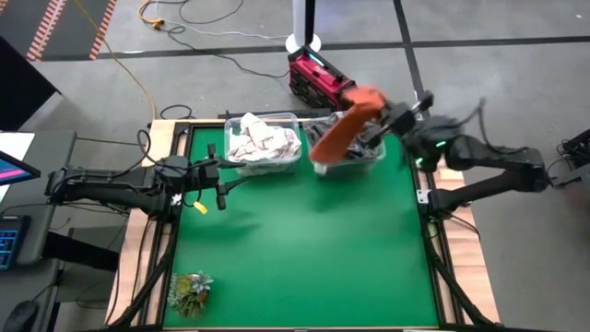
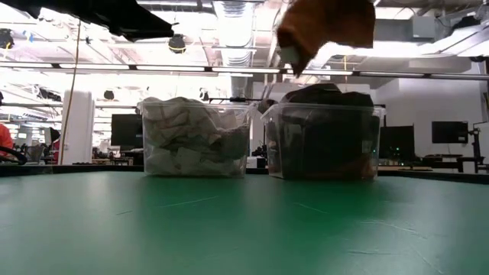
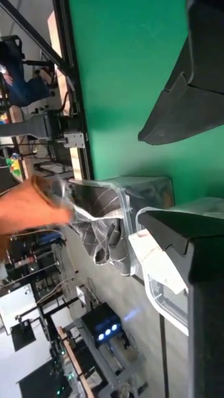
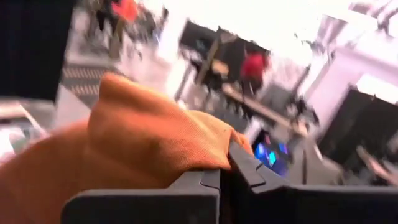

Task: Sort towels by color in basket
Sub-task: Put the orange towel into the right transparent bin

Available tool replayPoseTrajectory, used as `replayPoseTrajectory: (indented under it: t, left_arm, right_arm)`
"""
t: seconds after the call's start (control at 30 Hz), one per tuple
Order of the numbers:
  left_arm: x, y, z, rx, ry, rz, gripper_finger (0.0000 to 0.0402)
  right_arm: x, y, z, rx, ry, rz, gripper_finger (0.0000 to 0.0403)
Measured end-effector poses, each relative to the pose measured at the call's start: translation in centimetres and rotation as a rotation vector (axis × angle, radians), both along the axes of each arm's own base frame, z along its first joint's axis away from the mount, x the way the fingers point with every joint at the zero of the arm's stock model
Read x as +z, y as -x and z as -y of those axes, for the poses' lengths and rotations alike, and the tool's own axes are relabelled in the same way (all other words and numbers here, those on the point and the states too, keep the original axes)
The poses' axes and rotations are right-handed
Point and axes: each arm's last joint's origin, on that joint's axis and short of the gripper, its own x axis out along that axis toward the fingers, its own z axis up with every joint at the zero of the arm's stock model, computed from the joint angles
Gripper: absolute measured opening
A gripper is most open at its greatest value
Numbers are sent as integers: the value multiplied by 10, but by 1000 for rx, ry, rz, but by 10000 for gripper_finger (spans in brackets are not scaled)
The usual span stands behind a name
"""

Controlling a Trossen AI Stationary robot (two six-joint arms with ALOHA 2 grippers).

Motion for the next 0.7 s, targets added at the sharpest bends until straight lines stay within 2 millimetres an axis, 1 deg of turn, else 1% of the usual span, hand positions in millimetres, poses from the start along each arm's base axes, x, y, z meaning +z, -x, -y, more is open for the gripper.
replayPoseTrajectory:
  t: [0.07, 0.13, 0.23, 0.33, 0.4, 0.47, 0.63, 0.7]
  left_arm:
    - [1, 0, 0, 0, -3, 5, 173]
    - [1, 0, 0, 0, -3, 5, 173]
    - [0, 0, 0, 0, -3, 3, 173]
    - [0, 0, 0, 0, -3, 4, 173]
    - [1, 0, 0, 0, 1, 9, 173]
    - [1, 0, 0, 1, 5, 12, 173]
    - [1, 0, 0, 1, 6, 12, 173]
    - [1, 0, 0, 1, 7, 14, 173]
  right_arm:
    - [7, 6, 7, 31, 42, 5, 25]
    - [4, 7, 14, 3, 36, -60, 25]
    - [-17, 2, 29, -17, -57, -178, 25]
    - [-43, -11, 47, -21, -204, -268, 25]
    - [-59, -23, 60, -22, -283, -305, 25]
    - [-74, -40, 73, 3, -341, -343, 25]
    - [-116, -90, 100, 44, -394, -372, 25]
    - [-136, -104, 113, 18, -425, -387, 26]
